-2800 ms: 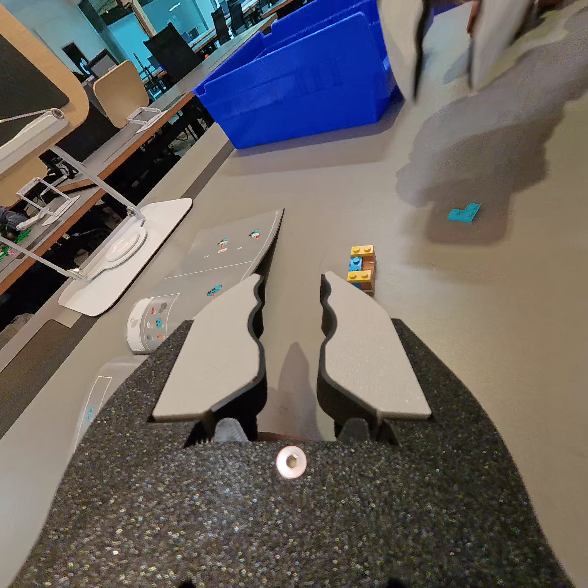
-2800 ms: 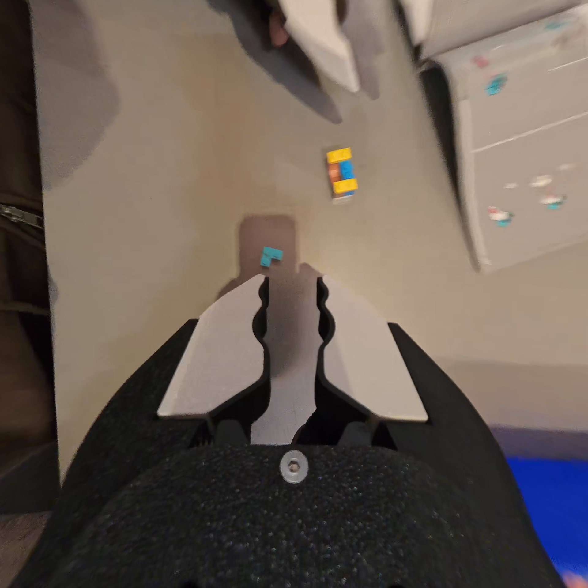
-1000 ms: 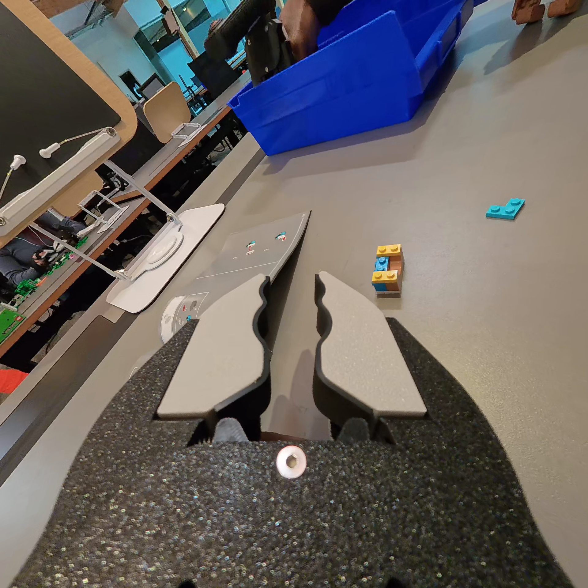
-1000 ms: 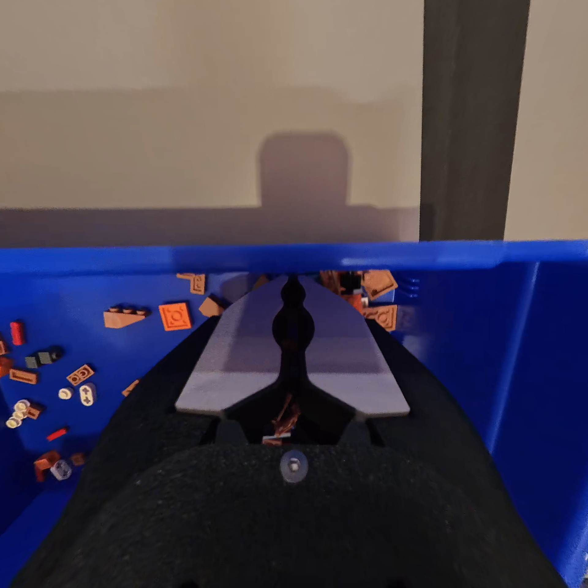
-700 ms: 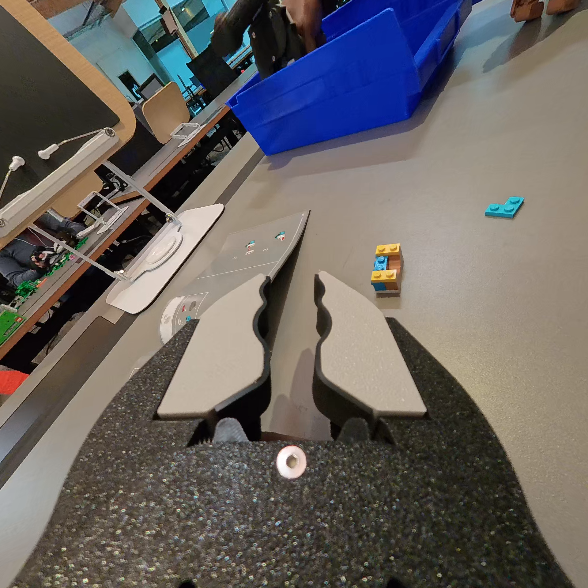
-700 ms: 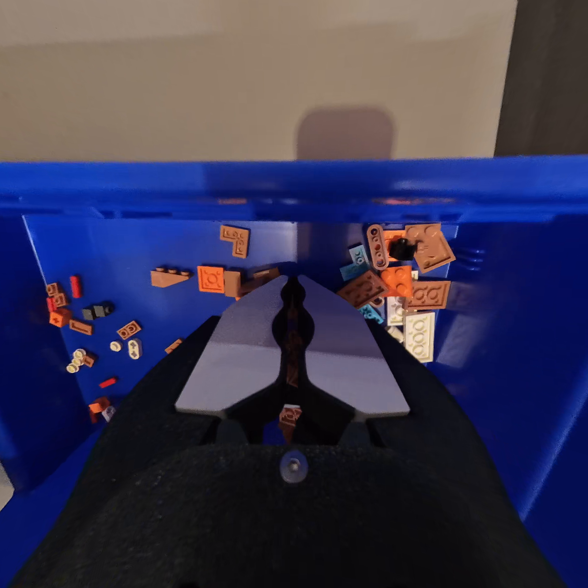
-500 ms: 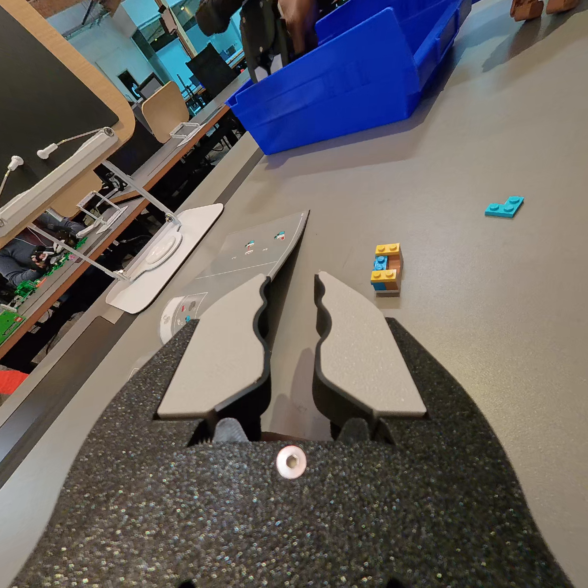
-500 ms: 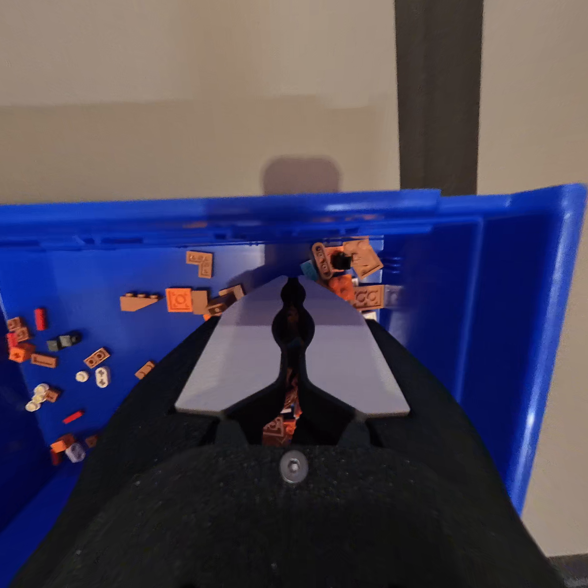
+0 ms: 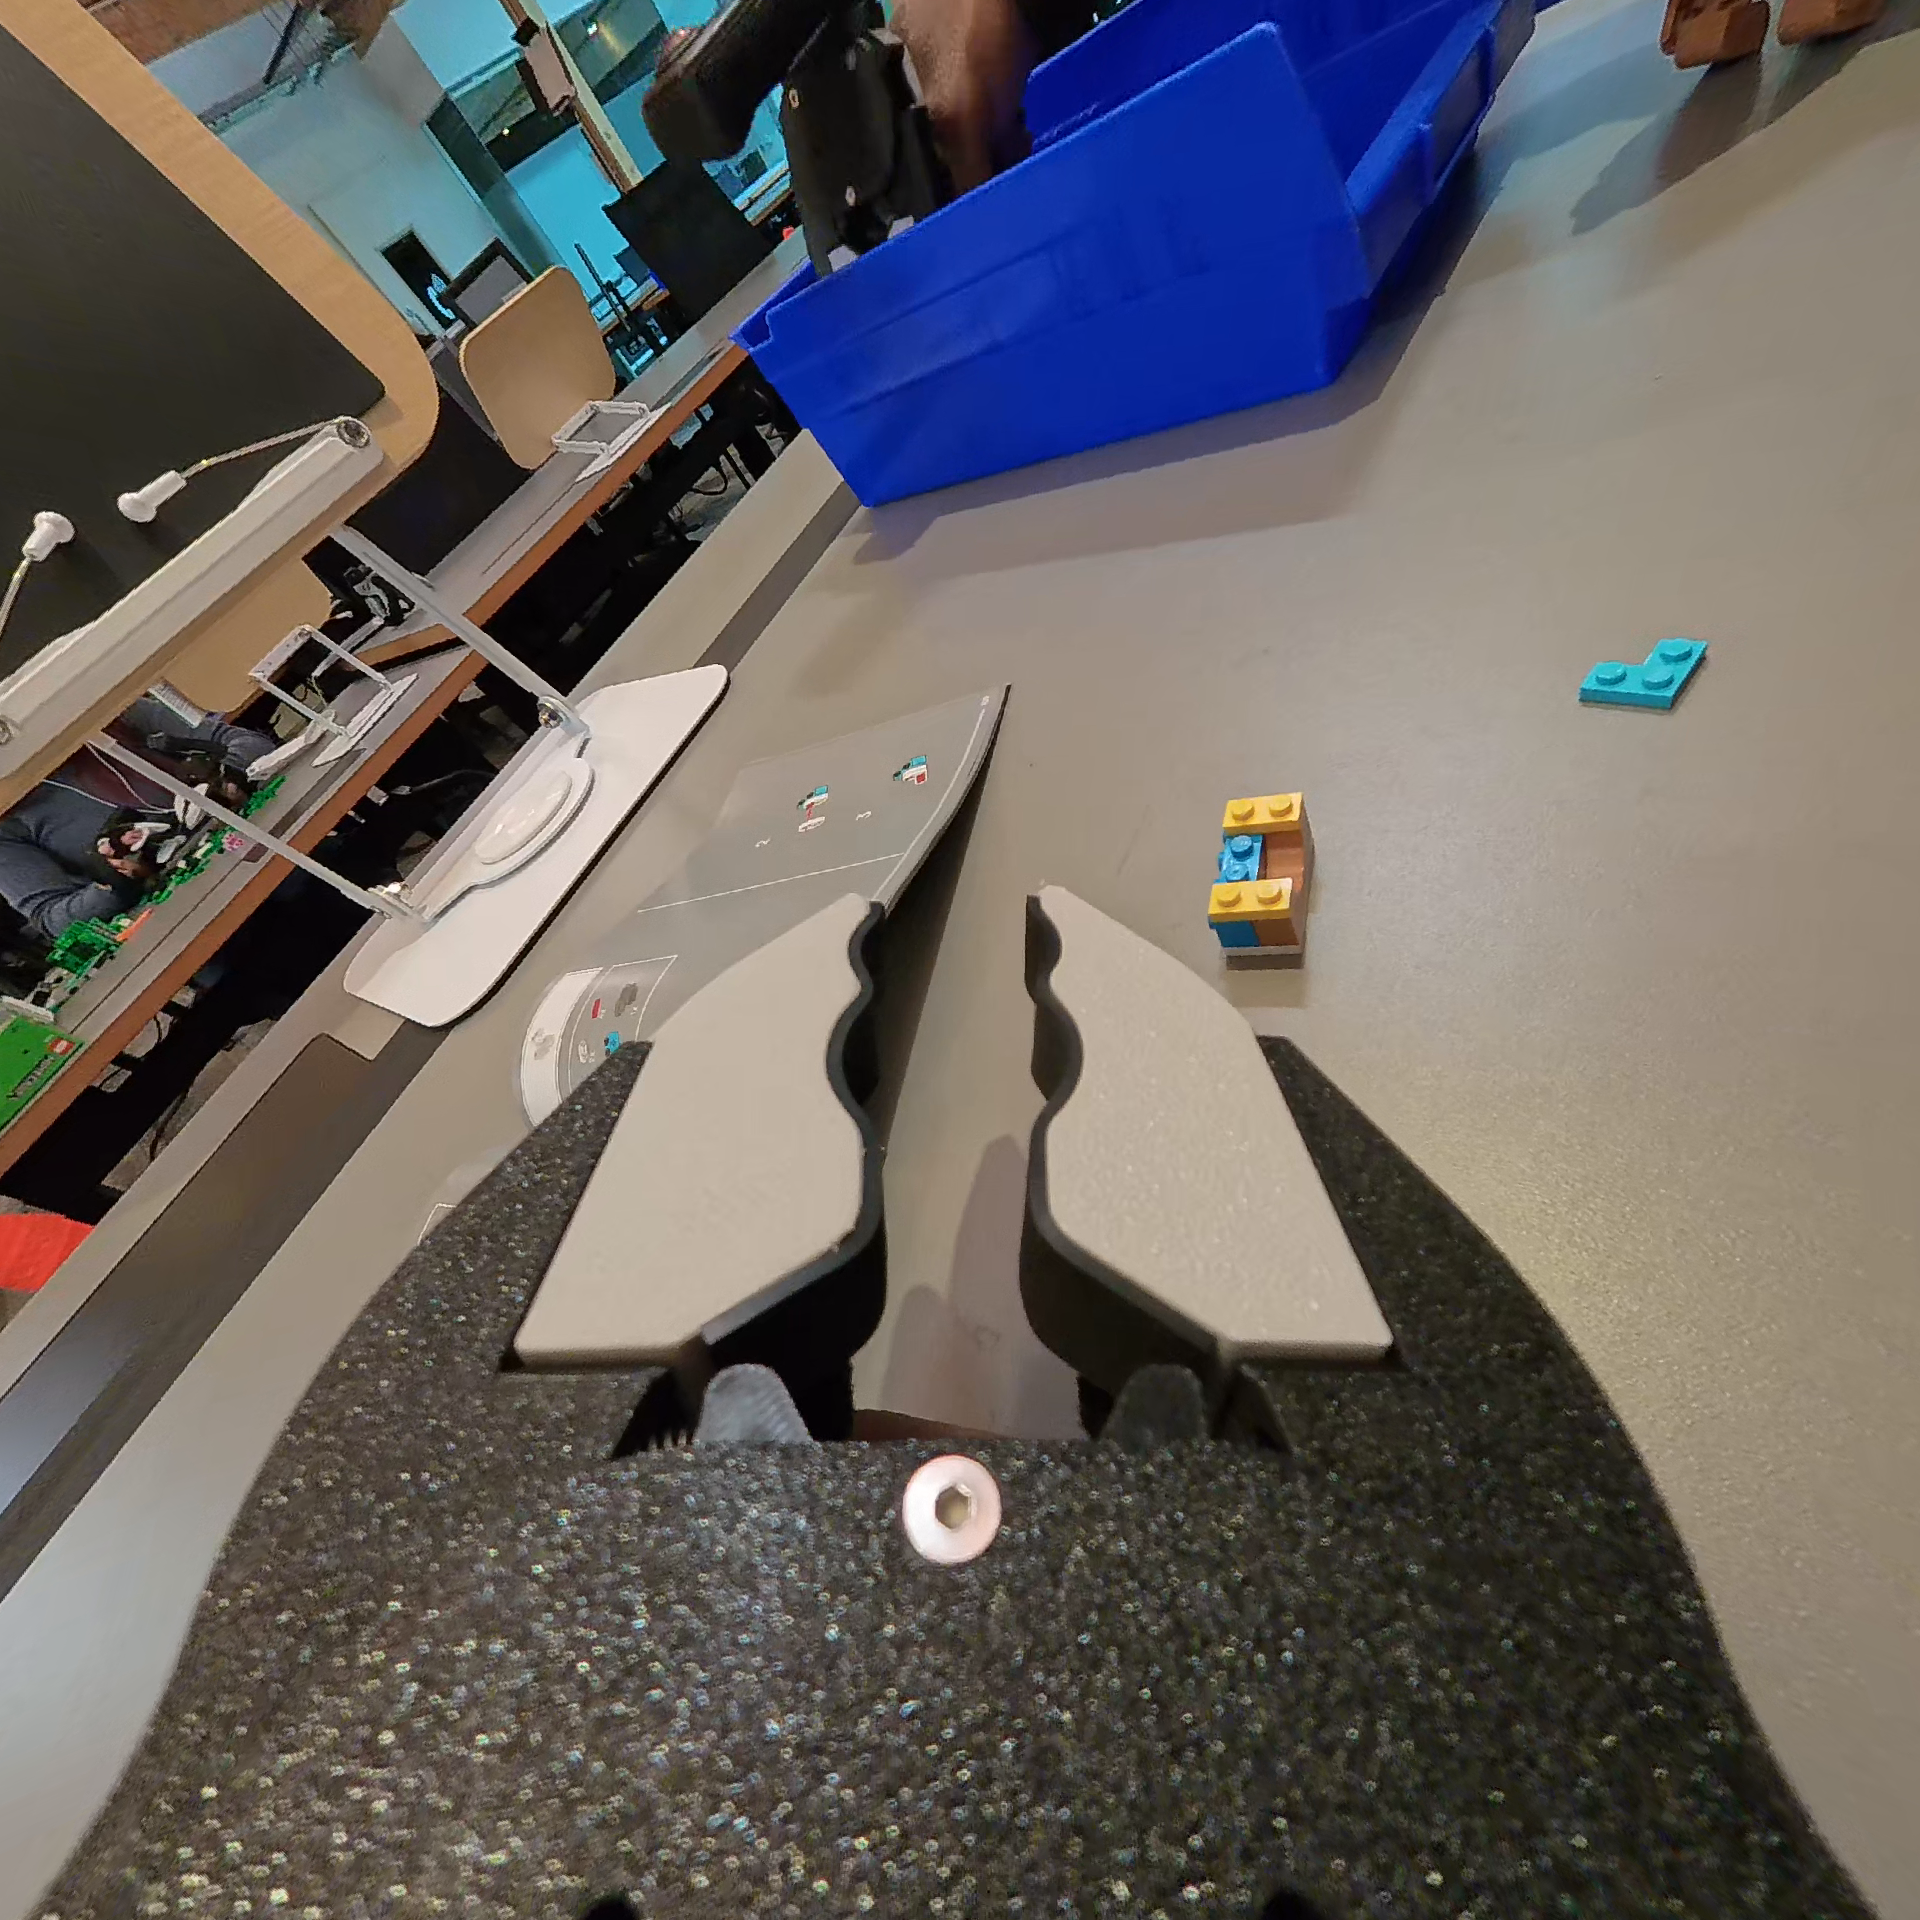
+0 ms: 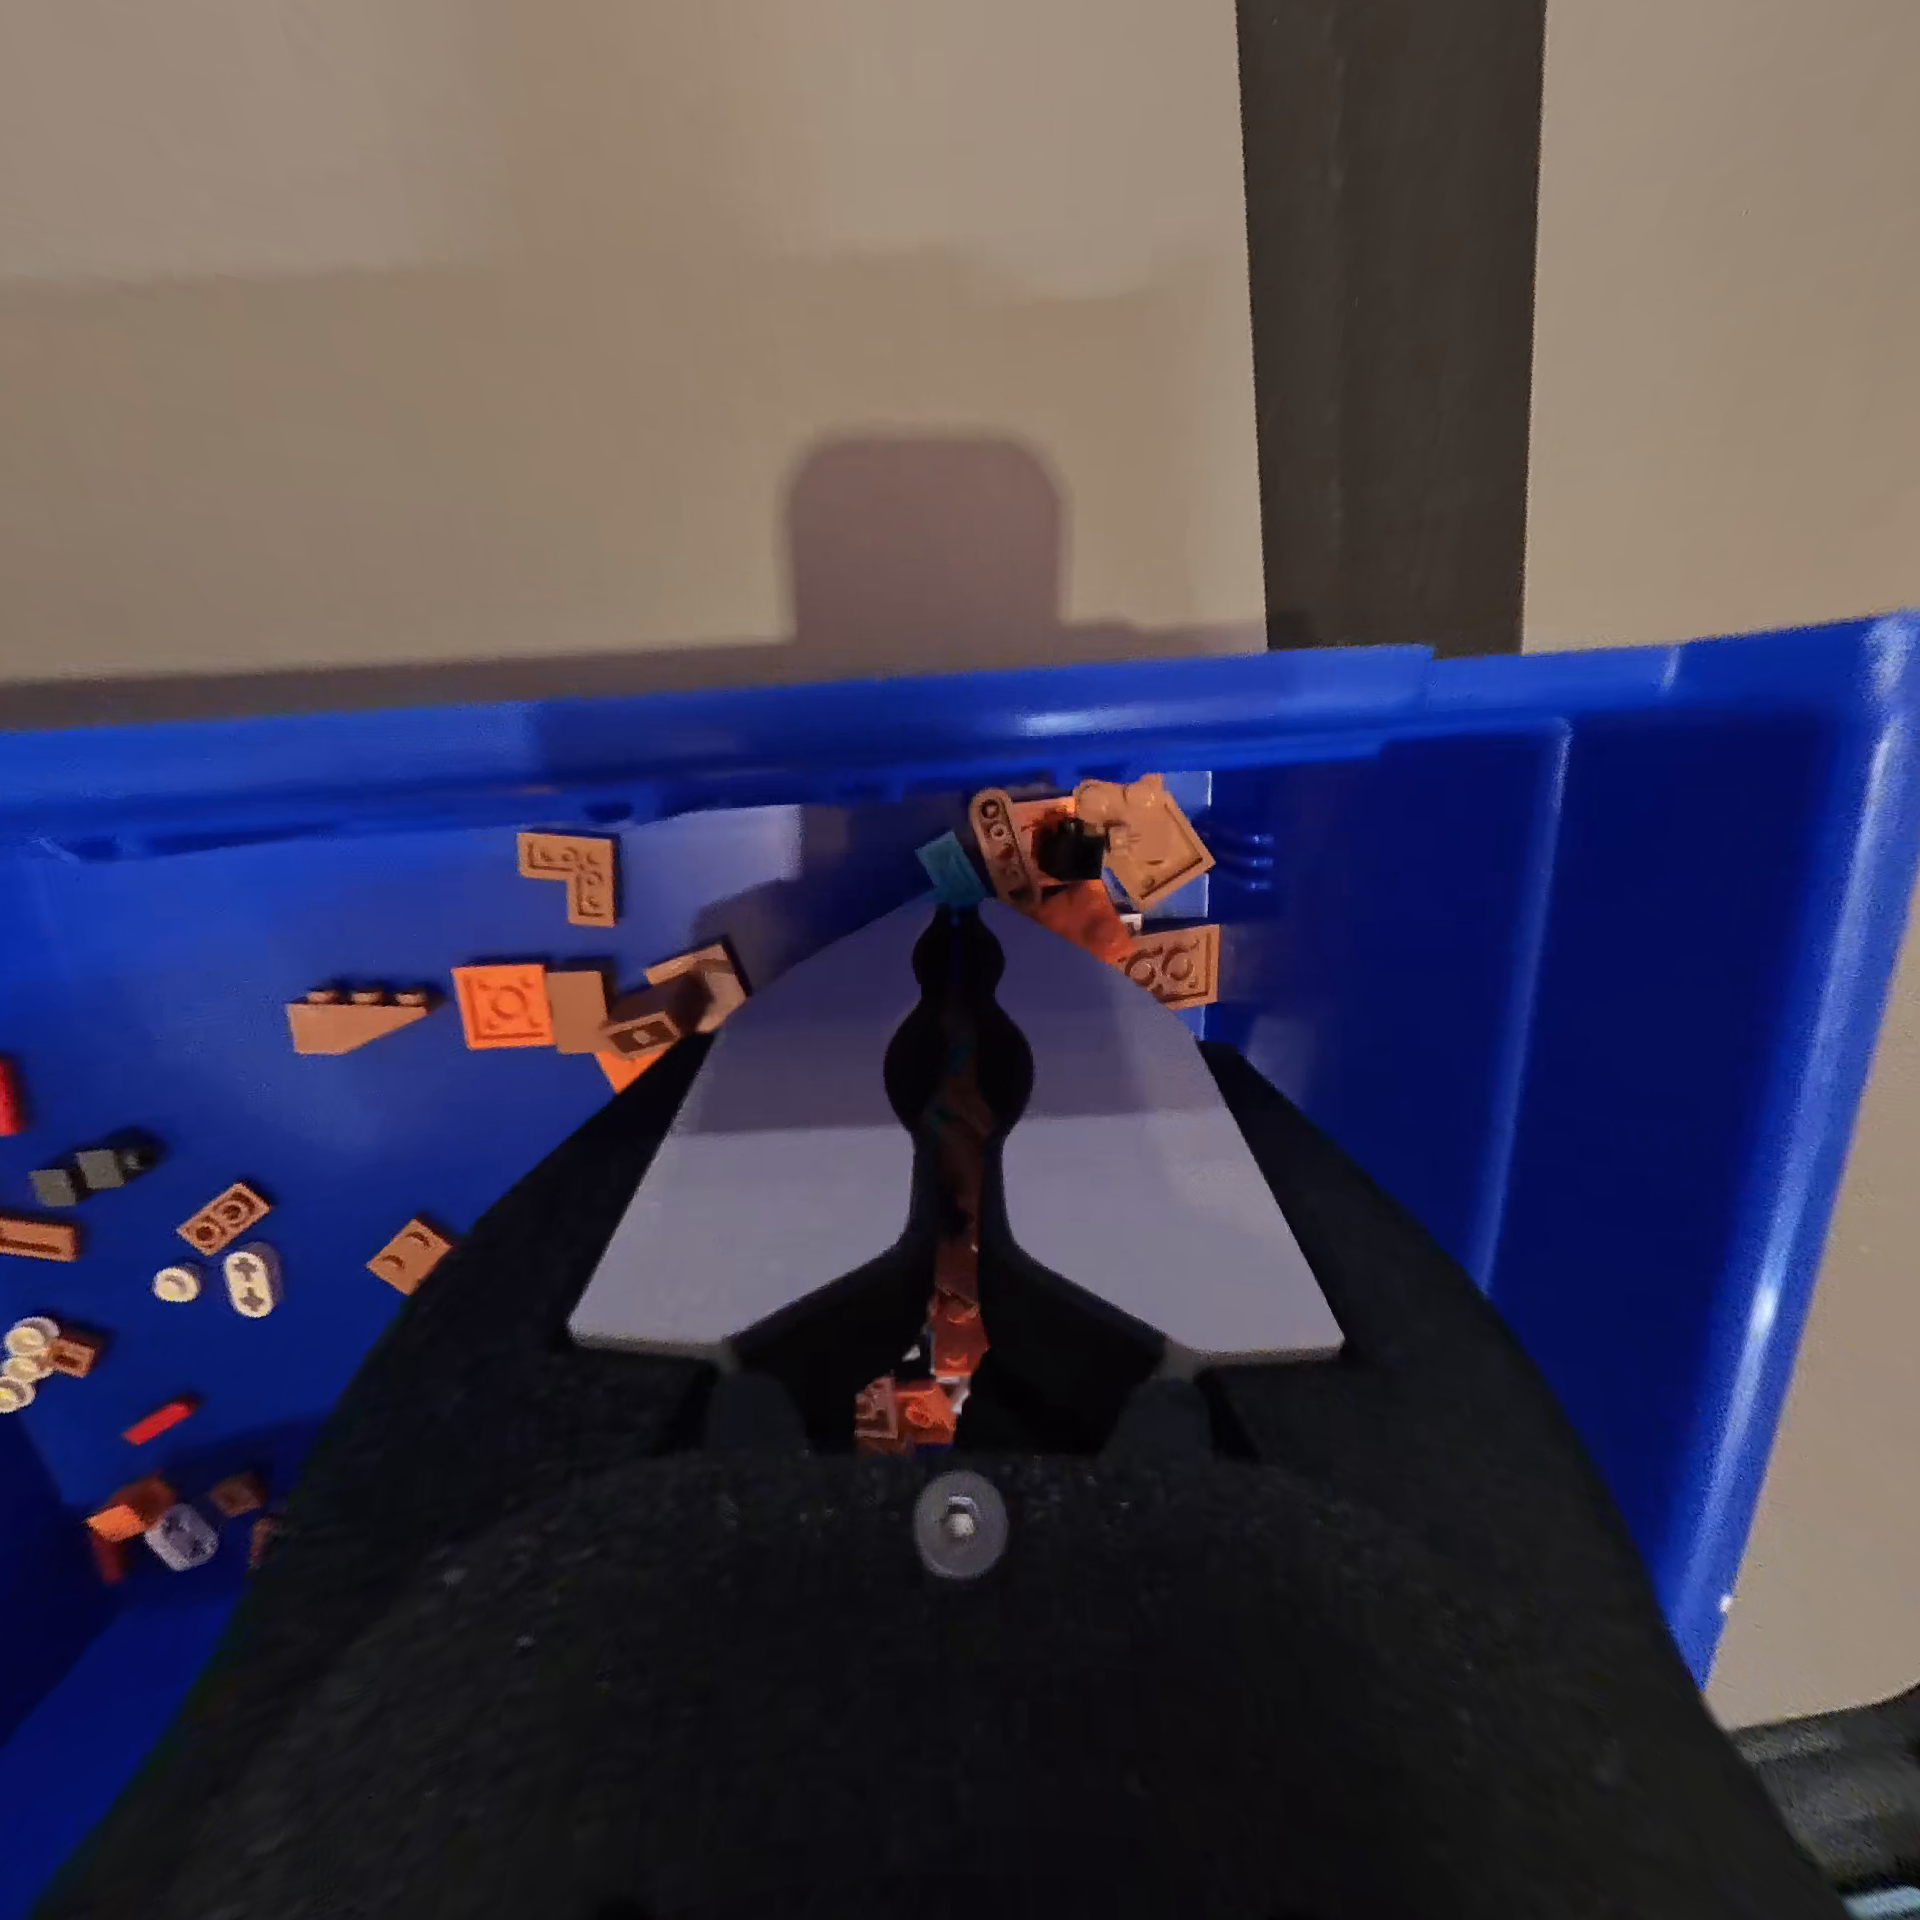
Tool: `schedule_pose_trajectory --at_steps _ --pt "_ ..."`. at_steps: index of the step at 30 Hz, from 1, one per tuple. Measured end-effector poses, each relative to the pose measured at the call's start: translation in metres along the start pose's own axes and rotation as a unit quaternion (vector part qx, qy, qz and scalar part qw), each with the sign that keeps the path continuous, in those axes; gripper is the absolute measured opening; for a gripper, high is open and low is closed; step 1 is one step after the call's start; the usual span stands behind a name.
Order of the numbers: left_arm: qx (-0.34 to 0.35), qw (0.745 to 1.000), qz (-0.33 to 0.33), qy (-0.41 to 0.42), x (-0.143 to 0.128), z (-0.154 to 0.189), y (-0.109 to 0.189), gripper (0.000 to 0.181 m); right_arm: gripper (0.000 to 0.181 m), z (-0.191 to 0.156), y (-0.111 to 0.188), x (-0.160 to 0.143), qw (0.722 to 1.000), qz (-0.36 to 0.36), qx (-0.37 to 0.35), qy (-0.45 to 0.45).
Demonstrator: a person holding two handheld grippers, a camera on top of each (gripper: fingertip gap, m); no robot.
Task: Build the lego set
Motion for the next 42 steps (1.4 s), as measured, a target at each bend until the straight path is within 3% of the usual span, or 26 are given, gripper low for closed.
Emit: schedule_pose_trajectory --at_steps 10,21,24,27,31,35,38,42 --pt "-0.001 1.0 -0.001 -0.001 0.0 0.0 0.0 0.025 0.022 -0.004 -0.006 -0.006 0.998 -0.007 0.032 -0.05" --pt "0.001 1.0 0.0 -0.001 0.0 0.0 0.0 0.025 0.011 -0.005 -0.006 -0.007 0.998 -0.029 0.014 -0.062" --pt "0.003 1.0 0.005 0.002 0.001 -0.001 0.001 0.025 0.01 -0.011 0.011 -0.007 0.997 -0.023 0.007 -0.067" --pt "0.006 1.0 0.009 0.004 0.002 -0.002 0.001 0.025 0.01 -0.021 0.049 0.002 0.997 0.008 -0.018 -0.078" --pt "0.011 1.0 0.022 0.005 0.005 -0.004 0.004 0.026 0.01 -0.066 0.121 0.046 0.991 0.09 -0.053 -0.083" --pt "0.028 0.997 0.07 0.01 0.021 -0.009 0.012 0.028 0.01 -0.146 0.169 0.114 0.977 0.19 -0.067 -0.066" --pt "0.044 0.992 0.119 0.024 0.037 -0.012 0.022 0.03 0.01 -0.213 0.163 0.168 0.962 0.263 -0.055 -0.046" --pt "0.031 0.983 0.179 0.026 0.058 -0.004 0.034 0.028 0.01 -0.282 0.115 0.232 0.929 0.367 -0.007 -0.04"
Point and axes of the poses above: each gripper's, where its closed fingertips meet, y back along the fingers, x out of its top, z = x × y across the jaws, the point moved 1 cm from there along y, back along the fingers, and after that the axes turned 4 degrees about -x, right-handed, at the moved point
